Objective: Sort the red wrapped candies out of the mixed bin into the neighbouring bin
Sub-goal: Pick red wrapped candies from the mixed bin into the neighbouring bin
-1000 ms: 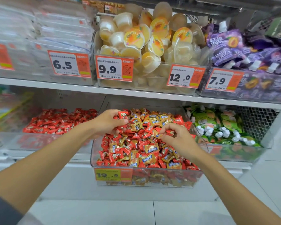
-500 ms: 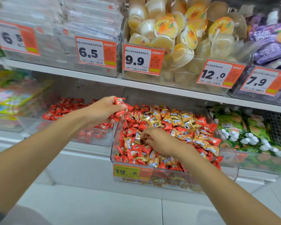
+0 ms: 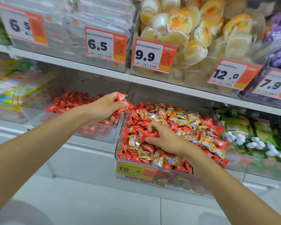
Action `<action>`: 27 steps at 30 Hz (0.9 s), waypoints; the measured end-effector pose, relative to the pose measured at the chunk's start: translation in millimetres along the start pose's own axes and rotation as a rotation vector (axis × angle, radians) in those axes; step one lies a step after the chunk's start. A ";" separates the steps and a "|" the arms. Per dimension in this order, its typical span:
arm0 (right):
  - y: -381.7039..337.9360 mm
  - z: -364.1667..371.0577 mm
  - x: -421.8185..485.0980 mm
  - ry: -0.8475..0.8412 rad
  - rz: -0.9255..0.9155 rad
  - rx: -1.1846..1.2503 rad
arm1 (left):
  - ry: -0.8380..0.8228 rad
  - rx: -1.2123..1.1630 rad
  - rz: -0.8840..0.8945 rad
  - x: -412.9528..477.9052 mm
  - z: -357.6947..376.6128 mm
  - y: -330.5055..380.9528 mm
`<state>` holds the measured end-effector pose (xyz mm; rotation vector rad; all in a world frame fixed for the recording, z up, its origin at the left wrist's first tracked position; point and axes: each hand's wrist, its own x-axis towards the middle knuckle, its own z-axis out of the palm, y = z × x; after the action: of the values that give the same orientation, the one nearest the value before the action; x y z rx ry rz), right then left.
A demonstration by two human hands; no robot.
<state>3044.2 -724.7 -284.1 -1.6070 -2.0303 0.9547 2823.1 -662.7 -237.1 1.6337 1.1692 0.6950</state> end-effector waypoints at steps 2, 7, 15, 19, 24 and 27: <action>-2.3 -12.3 -3.0 0.040 0.021 0.123 | -0.009 -0.009 -0.007 0.4 -0.6 -1.7; -1.5 -15.4 -5.4 0.111 0.064 0.031 | -0.038 -0.008 -0.005 1.5 -2.0 -6.1; 11.5 8.0 -1.4 -0.053 -0.003 -0.216 | -0.045 -0.039 0.016 0.7 -3.1 -9.9; 2.1 -8.5 -8.6 0.006 0.028 0.063 | -0.055 -0.037 0.020 0.0 -6.2 -13.1; -17.9 3.4 -4.9 -0.146 0.007 0.051 | -0.057 -0.055 0.027 -0.4 -5.3 -14.6; -18.8 15.3 -0.2 -0.262 0.049 -0.005 | -0.062 -0.097 0.011 0.9 -4.5 -18.1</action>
<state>3021.0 -731.3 -281.4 -1.6132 -2.1713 1.2357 2813.0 -659.0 -252.3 1.5699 1.0671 0.6932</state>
